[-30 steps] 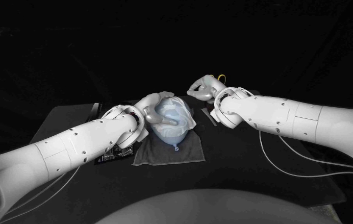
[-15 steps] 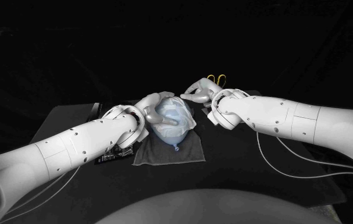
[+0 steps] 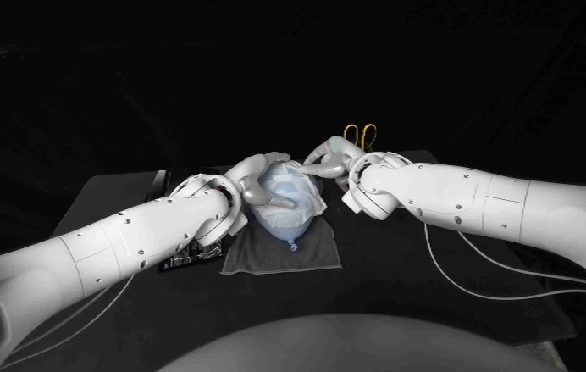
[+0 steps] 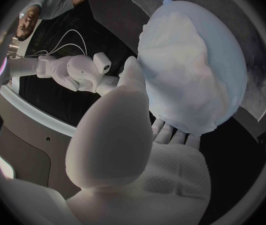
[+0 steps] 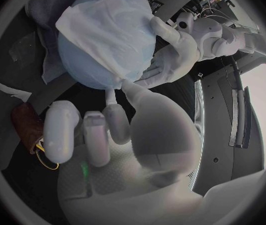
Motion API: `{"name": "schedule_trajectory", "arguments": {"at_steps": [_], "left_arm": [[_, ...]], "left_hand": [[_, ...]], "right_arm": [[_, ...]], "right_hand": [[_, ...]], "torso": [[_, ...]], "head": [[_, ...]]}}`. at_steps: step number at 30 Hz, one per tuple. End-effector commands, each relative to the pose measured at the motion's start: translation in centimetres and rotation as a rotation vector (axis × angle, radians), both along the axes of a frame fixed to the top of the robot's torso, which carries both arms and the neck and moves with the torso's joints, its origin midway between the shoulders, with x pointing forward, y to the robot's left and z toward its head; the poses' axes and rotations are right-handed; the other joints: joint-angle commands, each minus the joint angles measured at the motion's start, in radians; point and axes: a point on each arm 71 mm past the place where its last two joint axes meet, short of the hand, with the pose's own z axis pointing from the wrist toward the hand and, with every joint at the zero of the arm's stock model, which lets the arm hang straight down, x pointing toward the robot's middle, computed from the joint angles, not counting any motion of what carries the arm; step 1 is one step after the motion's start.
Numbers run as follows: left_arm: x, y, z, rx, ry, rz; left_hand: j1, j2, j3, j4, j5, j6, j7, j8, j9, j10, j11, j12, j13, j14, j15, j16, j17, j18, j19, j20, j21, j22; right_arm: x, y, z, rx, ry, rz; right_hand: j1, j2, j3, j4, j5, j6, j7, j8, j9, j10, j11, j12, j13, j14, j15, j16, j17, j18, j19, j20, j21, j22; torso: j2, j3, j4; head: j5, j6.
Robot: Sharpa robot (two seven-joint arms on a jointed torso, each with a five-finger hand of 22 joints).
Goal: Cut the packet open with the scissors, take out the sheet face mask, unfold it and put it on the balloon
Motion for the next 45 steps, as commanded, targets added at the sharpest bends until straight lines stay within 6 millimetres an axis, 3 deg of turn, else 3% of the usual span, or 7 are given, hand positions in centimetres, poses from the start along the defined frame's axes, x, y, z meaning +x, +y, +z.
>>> {"name": "schedule_trajectory", "arguments": {"at_steps": [1,10,18,26,45], "left_arm": [[-0.1,-0.2,-0.2,0.002,0.014,-0.013],[-0.1,-0.2,-0.2,0.002,0.017,-0.012],[-0.2,-0.3,-0.2,-0.001,0.018,-0.014],[-0.2,-0.4,-0.2,-0.001,0.02,-0.016],[-0.2,-0.2,-0.2,0.002,0.025,-0.017]], "left_hand": [[0.006,-0.001,0.005,0.001,-0.005,0.003,0.058,-0.002,-0.001,0.004,-0.004,0.0,0.001,0.001,-0.002,-0.006,0.001,-0.005,0.003,-0.002,0.0,0.0],[0.006,-0.001,0.005,0.001,-0.005,0.003,0.058,-0.002,-0.001,0.004,-0.004,0.0,0.001,0.001,-0.002,-0.006,0.001,-0.005,0.003,-0.002,0.0,0.0],[0.006,-0.001,0.005,0.001,-0.005,0.003,0.058,-0.002,-0.001,0.004,-0.004,0.0,0.001,0.001,-0.002,-0.006,0.001,-0.005,0.003,-0.002,0.0,0.0],[0.006,-0.001,0.005,0.001,-0.005,0.003,0.058,-0.002,-0.001,0.004,-0.004,0.0,0.001,0.001,-0.002,-0.006,0.001,-0.005,0.003,-0.002,0.0,0.0],[0.007,-0.001,0.009,0.001,-0.004,0.002,0.059,-0.004,-0.002,0.005,-0.002,0.0,0.001,0.0,-0.004,-0.007,0.0,-0.005,0.002,-0.002,0.0,0.0]], "right_arm": [[-0.1,0.4,0.0,-0.003,0.006,0.022],[-0.1,0.5,-0.1,-0.017,0.001,0.034],[-0.1,0.9,-0.2,-0.033,-0.02,0.047],[-0.3,1.5,-0.6,-0.044,-0.031,0.069],[-0.1,-0.3,-0.2,-0.014,-0.122,-0.055]], "right_hand": [[0.019,0.005,0.005,-0.01,-0.003,0.016,-0.002,-0.005,-0.002,0.011,-0.001,0.004,0.113,0.103,0.001,0.004,0.263,-0.009,0.047,0.004,0.007,0.195],[0.044,0.019,0.022,-0.024,-0.003,0.06,-0.017,0.006,-0.004,0.008,-0.013,0.0,0.111,0.103,-0.008,0.004,0.263,-0.009,0.046,-0.002,0.007,0.195],[0.117,0.063,0.087,-0.082,-0.003,0.117,-0.043,0.032,0.005,0.02,-0.036,0.022,0.124,0.103,-0.027,0.004,0.263,-0.013,0.051,-0.017,0.028,0.2],[0.114,0.056,0.108,-0.12,-0.003,0.144,-0.055,0.065,0.027,0.043,-0.047,0.068,0.151,0.103,-0.037,0.004,0.263,-0.019,0.06,-0.026,0.058,0.208],[0.077,0.074,0.157,-0.132,-0.003,0.159,-0.064,0.092,0.045,0.055,-0.055,0.09,0.166,0.103,-0.044,0.004,0.263,-0.024,0.067,-0.034,0.085,0.216]], "torso": [[0.0,0.0003,0.0001],[0.0,0.0003,-0.0006],[0.0,0.0004,0.0004],[0.0,-0.0001,0.0007],[0.0,0.0009,-0.0002]], "head": [[0.001,0.0],[0.001,0.0],[-0.001,0.0],[-0.002,0.0],[0.0,0.0]]}}
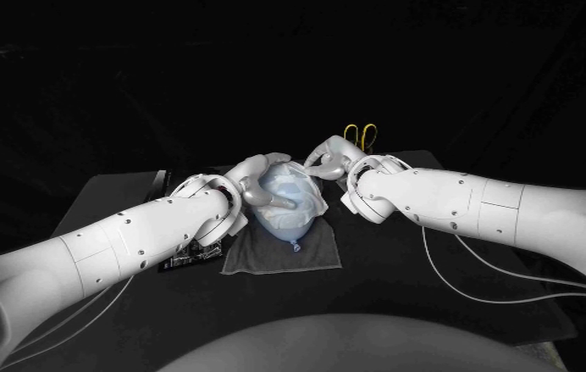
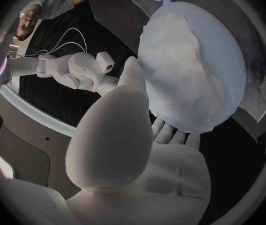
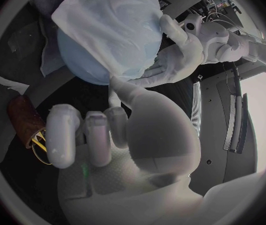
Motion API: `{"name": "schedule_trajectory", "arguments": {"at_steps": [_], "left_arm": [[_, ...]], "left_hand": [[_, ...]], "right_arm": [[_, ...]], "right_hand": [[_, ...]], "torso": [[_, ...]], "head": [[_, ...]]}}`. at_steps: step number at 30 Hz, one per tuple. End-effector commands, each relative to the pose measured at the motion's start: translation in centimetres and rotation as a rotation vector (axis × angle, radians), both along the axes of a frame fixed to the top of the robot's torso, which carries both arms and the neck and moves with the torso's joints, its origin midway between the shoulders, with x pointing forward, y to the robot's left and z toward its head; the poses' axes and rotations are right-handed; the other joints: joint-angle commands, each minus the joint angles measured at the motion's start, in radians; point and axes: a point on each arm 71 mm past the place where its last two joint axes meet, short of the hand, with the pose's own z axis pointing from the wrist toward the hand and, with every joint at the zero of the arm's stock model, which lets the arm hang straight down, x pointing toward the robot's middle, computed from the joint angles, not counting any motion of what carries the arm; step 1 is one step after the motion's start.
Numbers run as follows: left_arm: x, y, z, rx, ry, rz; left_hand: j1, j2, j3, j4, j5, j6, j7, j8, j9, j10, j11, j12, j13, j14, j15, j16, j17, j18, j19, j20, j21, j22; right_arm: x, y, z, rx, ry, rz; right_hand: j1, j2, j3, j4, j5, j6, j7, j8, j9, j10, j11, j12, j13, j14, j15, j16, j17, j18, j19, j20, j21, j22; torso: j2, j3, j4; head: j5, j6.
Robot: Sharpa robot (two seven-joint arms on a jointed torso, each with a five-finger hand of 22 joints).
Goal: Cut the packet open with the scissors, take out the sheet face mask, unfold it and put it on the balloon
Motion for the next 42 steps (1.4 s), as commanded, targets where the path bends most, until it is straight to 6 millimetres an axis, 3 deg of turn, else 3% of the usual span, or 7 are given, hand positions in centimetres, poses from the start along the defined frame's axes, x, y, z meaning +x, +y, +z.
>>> {"name": "schedule_trajectory", "arguments": {"at_steps": [1,42], "left_arm": [[-0.2,-0.1,-0.2,0.002,0.02,-0.013],[-0.3,-0.2,-0.5,0.013,0.018,-0.021]], "left_hand": [[0.007,-0.001,0.006,-0.002,-0.004,0.002,0.059,-0.004,-0.001,0.005,-0.003,0.002,0.001,0.0,-0.004,-0.007,0.0,-0.005,0.002,-0.002,0.0,0.0],[0.022,-0.002,0.009,-0.002,-0.005,-0.005,0.055,-0.014,-0.006,-0.002,-0.007,-0.004,0.0,-0.003,-0.007,-0.012,-0.001,-0.005,0.003,-0.003,0.0,0.0]], "right_arm": [[0.0,-0.4,0.2,0.012,-0.044,-0.035],[1.8,-1.5,-0.1,-0.091,-0.075,-0.082]], "right_hand": [[-0.011,0.004,0.009,0.0,0.004,0.013,-0.008,0.005,0.031,0.055,-0.009,0.003,0.166,0.104,-0.007,0.004,0.263,-0.01,0.068,-0.009,0.004,0.216],[-0.049,-0.004,0.056,-0.027,0.004,-0.006,-0.007,0.026,0.065,0.046,-0.009,-0.032,0.15,0.104,-0.008,0.004,0.263,-0.008,0.065,-0.012,-0.006,0.213]], "torso": [[-0.001,0.0007,-0.0006],[-0.001,0.0001,-0.0004]], "head": [[0.0,0.0],[-0.005,0.0]]}}
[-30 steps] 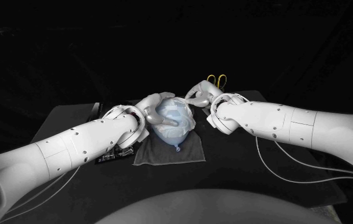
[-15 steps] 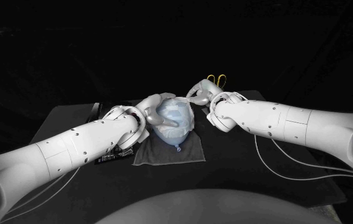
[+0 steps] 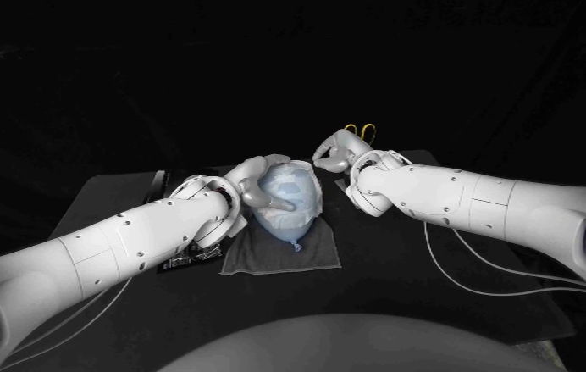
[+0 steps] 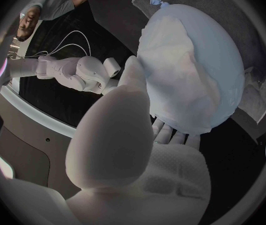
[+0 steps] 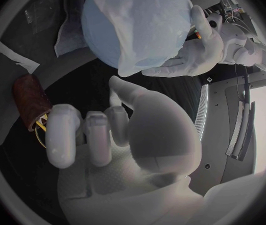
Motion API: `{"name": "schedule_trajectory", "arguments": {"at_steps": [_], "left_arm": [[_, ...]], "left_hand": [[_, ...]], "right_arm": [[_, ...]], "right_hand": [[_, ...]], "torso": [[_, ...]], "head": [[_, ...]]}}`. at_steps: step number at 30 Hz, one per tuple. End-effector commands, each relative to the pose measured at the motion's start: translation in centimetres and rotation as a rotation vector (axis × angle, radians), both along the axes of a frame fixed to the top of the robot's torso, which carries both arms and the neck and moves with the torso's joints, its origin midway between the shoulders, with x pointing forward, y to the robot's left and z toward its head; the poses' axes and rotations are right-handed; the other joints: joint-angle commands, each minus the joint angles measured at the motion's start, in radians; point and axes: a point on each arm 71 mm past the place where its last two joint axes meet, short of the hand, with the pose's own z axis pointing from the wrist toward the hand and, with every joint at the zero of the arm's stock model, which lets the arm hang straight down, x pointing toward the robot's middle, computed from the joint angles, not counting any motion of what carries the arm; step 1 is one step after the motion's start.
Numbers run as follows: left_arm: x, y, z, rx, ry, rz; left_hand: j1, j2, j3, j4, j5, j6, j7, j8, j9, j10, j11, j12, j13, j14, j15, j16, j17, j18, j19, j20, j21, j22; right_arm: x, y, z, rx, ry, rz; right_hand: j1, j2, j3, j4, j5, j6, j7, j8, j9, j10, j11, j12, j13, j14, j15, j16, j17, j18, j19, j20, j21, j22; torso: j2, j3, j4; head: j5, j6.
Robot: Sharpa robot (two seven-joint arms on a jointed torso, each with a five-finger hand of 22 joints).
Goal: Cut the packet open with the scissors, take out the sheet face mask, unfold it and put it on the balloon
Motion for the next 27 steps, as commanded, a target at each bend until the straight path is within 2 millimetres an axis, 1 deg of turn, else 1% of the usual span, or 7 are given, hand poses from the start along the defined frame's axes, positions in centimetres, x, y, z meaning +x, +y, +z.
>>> {"name": "schedule_trajectory", "arguments": {"at_steps": [1,8,10,15,19,21,27], "left_arm": [[-0.2,-0.1,-0.3,0.006,0.016,-0.013],[-0.2,-0.1,-0.2,0.003,0.015,-0.015],[-0.2,-0.1,-0.2,-0.007,0.014,-0.016],[-0.4,-0.1,0.4,-0.086,0.007,-0.017],[-0.7,0.2,1.1,-0.165,-0.004,-0.023],[-0.9,0.4,1.6,-0.203,-0.01,-0.027],[-1.1,1.4,2.9,-0.276,-0.012,-0.021]], "left_hand": [[0.009,0.002,0.006,0.001,-0.005,-0.005,0.055,-0.005,-0.001,0.0,-0.005,0.0,0.0,0.0,-0.003,-0.004,-0.001,-0.005,0.003,-0.003,0.0,0.0],[0.011,0.002,0.005,0.001,-0.005,-0.006,0.054,-0.007,-0.002,-0.002,-0.006,-0.001,0.0,0.0,-0.002,-0.005,-0.002,-0.005,0.002,-0.003,0.0,0.0],[0.01,-0.001,-0.001,0.001,-0.004,-0.007,0.052,-0.009,-0.002,-0.003,-0.008,-0.002,0.0,0.0,0.001,-0.005,-0.002,-0.005,0.003,-0.002,0.0,0.0],[0.001,-0.011,-0.015,0.002,-0.003,-0.011,0.051,-0.014,-0.005,-0.009,-0.01,-0.006,-0.001,-0.003,0.011,-0.009,-0.003,-0.006,0.003,-0.001,0.0,0.0],[-0.012,-0.012,-0.035,0.002,-0.002,-0.009,0.05,-0.014,-0.004,-0.009,-0.011,-0.007,0.0,-0.006,0.026,-0.013,-0.005,-0.007,0.004,0.0,0.0,0.0],[-0.02,-0.013,-0.052,0.002,-0.002,-0.006,0.049,-0.013,-0.004,-0.009,-0.012,-0.008,-0.001,-0.007,0.025,-0.014,-0.005,-0.008,0.0,-0.001,-0.001,-0.001],[-0.034,-0.016,-0.074,0.002,-0.001,-0.005,0.043,-0.014,-0.004,-0.014,-0.019,-0.012,-0.001,-0.013,0.026,-0.02,-0.008,-0.008,-0.004,0.0,-0.002,-0.002]], "right_arm": [[0.1,0.1,0.2,-0.013,-0.024,0.01],[0.4,-0.2,0.0,-0.018,0.0,0.0],[0.5,-0.3,0.1,-0.009,-0.006,-0.007],[0.5,-0.9,0.9,0.058,-0.078,-0.021],[0.0,-1.5,2.1,0.135,-0.187,-0.015],[-0.4,-1.8,2.5,0.17,-0.224,-0.008],[-1.6,-2.7,3.4,0.225,-0.274,0.002]], "right_hand": [[-0.012,0.001,0.007,-0.002,0.003,-0.003,0.002,0.003,0.065,0.05,-0.006,-0.001,0.15,0.105,-0.008,0.004,0.263,-0.008,0.062,-0.008,-0.002,0.213],[-0.028,-0.012,0.004,-0.004,0.002,-0.045,0.01,-0.008,0.071,0.03,0.001,-0.056,0.122,0.105,-0.004,0.004,0.263,0.003,0.048,-0.008,-0.055,0.198],[-0.048,-0.009,-0.01,0.008,0.002,-0.121,0.043,-0.05,0.059,-0.005,0.027,-0.131,0.085,0.105,0.016,0.004,0.263,0.014,0.027,0.004,-0.124,0.179],[-0.072,-0.034,-0.041,0.023,0.003,-0.194,0.085,-0.109,0.036,-0.081,0.064,-0.268,0.017,0.095,0.051,-0.013,0.244,0.032,-0.013,0.03,-0.246,0.143],[-0.057,-0.043,-0.048,0.016,0.003,-0.194,0.092,-0.123,0.031,-0.178,0.073,-0.432,-0.073,0.055,0.06,-0.073,0.181,0.062,-0.076,0.044,-0.414,0.091],[-0.053,-0.047,-0.046,0.017,0.003,-0.184,0.095,-0.129,0.027,-0.282,0.076,-0.618,-0.184,-0.003,0.066,-0.148,0.111,0.095,-0.162,0.055,-0.617,0.023],[-0.054,-0.06,-0.056,0.021,0.003,-0.19,0.098,-0.148,0.016,-0.298,0.079,-0.676,-0.241,-0.026,0.066,-0.18,0.08,0.109,-0.182,0.06,-0.695,-0.015]], "torso": [[-0.001,0.0004,0.0003],[-0.001,-0.0002,-0.0003],[0.0,-0.0005,-0.0004],[0.001,-0.0023,-0.0006],[0.001,-0.0021,-0.0004],[0.0,-0.0013,-0.0003],[-0.001,0.0002,-0.0005]], "head": [[0.0,0.0],[0.001,0.0],[0.003,0.0],[0.008,0.0],[0.012,0.0],[0.013,0.0],[0.016,0.0]]}}
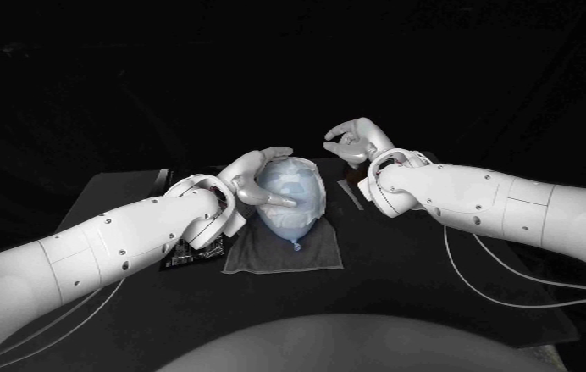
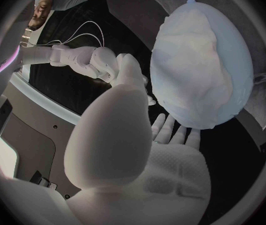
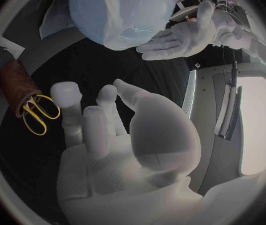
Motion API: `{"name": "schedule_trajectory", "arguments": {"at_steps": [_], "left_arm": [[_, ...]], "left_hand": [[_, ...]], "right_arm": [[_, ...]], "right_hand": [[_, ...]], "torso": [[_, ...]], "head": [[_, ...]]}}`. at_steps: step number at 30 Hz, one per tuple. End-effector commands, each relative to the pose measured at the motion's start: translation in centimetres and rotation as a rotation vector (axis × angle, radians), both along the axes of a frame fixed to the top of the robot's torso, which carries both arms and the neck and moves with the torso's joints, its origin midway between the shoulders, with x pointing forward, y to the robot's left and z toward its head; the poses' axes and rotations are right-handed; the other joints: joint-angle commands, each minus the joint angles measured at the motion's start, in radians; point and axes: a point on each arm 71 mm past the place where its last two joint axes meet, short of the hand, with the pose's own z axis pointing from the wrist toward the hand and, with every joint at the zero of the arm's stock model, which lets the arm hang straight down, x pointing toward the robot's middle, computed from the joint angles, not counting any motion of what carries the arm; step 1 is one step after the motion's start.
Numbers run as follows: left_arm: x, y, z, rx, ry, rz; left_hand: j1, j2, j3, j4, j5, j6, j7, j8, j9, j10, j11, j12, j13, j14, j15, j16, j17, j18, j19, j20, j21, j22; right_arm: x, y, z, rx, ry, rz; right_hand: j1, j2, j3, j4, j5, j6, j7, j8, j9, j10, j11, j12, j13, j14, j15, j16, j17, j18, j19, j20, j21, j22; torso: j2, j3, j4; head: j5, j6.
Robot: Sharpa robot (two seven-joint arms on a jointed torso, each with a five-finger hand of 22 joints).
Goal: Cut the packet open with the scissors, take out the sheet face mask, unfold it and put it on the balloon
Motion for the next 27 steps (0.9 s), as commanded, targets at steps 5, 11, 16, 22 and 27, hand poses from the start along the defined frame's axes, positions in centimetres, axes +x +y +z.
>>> {"name": "schedule_trajectory", "arguments": {"at_steps": [5,11,16,22,27], "left_arm": [[0.1,1.3,1.8,-0.136,0.006,0.014],[0.1,3.5,2.0,-0.184,0.081,0.052],[0.3,5.8,1.9,-0.257,0.163,0.111],[0.8,8.8,2.0,-0.407,0.2,0.236],[1.1,10.9,2.2,-0.483,0.183,0.341]], "left_hand": [[-0.02,-0.001,-0.03,0.001,-0.001,0.0,0.032,-0.003,0.0,-0.006,-0.014,-0.008,-0.002,-0.01,0.016,-0.011,-0.003,-0.009,-0.006,0.001,-0.003,-0.002],[-0.022,0.0,-0.029,0.001,0.0,0.002,0.03,-0.003,0.001,-0.009,-0.016,-0.011,-0.003,-0.011,0.021,-0.012,-0.004,-0.01,-0.006,0.001,-0.003,-0.002],[-0.021,0.004,-0.025,0.0,0.0,0.008,0.028,0.002,0.004,-0.008,-0.017,-0.01,-0.002,-0.008,0.033,-0.009,-0.001,-0.01,-0.01,0.001,-0.004,-0.003],[-0.013,0.103,0.105,-0.005,-0.012,0.126,0.043,0.08,0.047,0.166,0.001,0.069,0.02,0.188,0.077,0.132,0.076,-0.007,0.189,0.001,0.066,0.04],[0.015,0.202,0.184,-0.018,-0.012,0.316,0.078,0.179,0.098,0.487,0.062,0.155,0.031,0.611,-0.018,0.355,0.183,0.048,0.569,-0.007,0.209,0.101]], "right_arm": [[-1.0,-0.9,1.2,0.092,-0.104,-0.002],[-1.5,-1.7,1.4,0.118,-0.104,0.0],[-1.9,-2.4,1.5,0.147,-0.095,0.01],[-2.6,-3.0,1.3,0.22,-0.05,0.041],[-2.7,-3.8,1.1,0.31,0.019,0.033]], "right_hand": [[0.005,-0.016,-0.011,0.008,0.002,0.006,0.005,-0.015,-0.013,-0.061,0.0,-0.113,-0.106,-0.071,0.002,-0.103,-0.005,0.045,-0.058,0.003,-0.21,-0.105],[0.02,-0.022,0.0,0.01,0.002,0.02,0.001,-0.019,-0.026,-0.094,-0.001,-0.203,-0.228,-0.206,0.002,-0.327,-0.192,0.051,-0.086,0.005,-0.337,-0.212],[0.03,-0.024,0.021,0.012,0.009,0.031,-0.002,-0.025,-0.037,-0.078,0.006,-0.348,-0.416,-0.32,0.005,-0.555,-0.374,0.049,-0.091,0.008,-0.421,-0.305],[0.065,-0.014,0.03,-0.001,0.003,0.053,0.006,-0.035,-0.049,-0.032,0.013,-0.478,-0.606,-0.337,0.012,-0.65,-0.442,0.048,-0.093,0.012,-0.487,-0.387],[0.1,0.006,0.02,-0.019,0.002,0.052,0.013,-0.053,-0.06,-0.015,0.024,-0.54,-0.715,-0.344,0.024,-0.796,-0.54,0.047,-0.118,0.017,-0.546,-0.456]], "torso": [[-0.001,0.0018,-0.0021],[0.0,0.0021,-0.0007],[0.0,0.0011,0.0015],[-0.002,-0.0014,0.0018],[-0.004,-0.0025,0.0015]], "head": [[0.007,0.0],[0.017,0.0],[0.026,0.0],[0.041,0.0],[0.051,0.0]]}}
